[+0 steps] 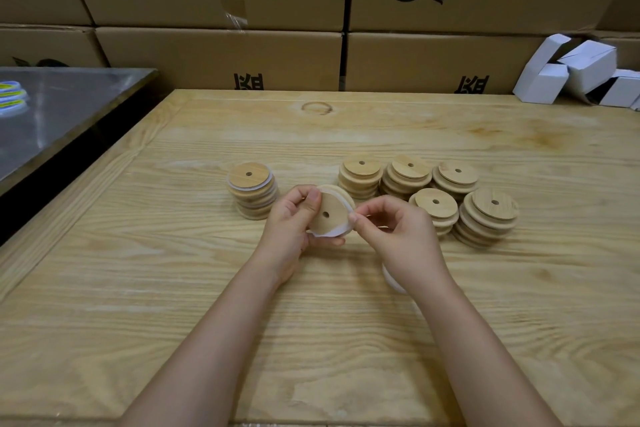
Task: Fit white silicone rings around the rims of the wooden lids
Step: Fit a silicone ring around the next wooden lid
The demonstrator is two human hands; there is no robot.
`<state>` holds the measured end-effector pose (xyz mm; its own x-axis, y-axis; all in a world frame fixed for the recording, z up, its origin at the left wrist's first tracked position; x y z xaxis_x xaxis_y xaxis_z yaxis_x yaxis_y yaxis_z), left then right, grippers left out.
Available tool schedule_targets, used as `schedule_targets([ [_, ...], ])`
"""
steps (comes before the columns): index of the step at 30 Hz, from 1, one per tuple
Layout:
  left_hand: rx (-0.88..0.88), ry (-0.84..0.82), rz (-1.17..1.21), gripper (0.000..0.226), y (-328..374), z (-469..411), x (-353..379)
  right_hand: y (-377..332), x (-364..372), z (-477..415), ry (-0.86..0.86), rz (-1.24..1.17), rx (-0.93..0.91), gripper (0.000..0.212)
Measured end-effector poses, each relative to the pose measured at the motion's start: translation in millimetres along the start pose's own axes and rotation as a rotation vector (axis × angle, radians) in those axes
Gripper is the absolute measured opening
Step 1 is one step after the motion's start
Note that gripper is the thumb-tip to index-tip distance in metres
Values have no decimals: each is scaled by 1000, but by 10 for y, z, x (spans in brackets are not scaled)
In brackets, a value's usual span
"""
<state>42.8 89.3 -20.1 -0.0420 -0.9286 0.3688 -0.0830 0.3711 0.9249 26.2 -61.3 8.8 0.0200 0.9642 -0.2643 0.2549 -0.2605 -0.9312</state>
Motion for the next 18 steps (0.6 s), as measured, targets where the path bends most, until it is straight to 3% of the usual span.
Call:
schedule_targets([
  [5,43,53,-94,13,-39,2,30,19,52,19,61,100,15,14],
  [10,67,10,-99,27,-34,16,59,48,76,22,85,190,39,16],
  [18,73,116,-74,13,-78,-26,31,35,66,2,81,141,73,22],
])
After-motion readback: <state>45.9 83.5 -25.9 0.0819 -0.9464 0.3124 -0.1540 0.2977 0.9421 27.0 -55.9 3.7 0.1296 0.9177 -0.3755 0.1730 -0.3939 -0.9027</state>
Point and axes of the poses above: each hand's wrist, its own z-axis away from the middle knuckle, its own x-axis out of the palm, y = z × x, the point moved 2 cm from there along -z, towards the middle knuckle
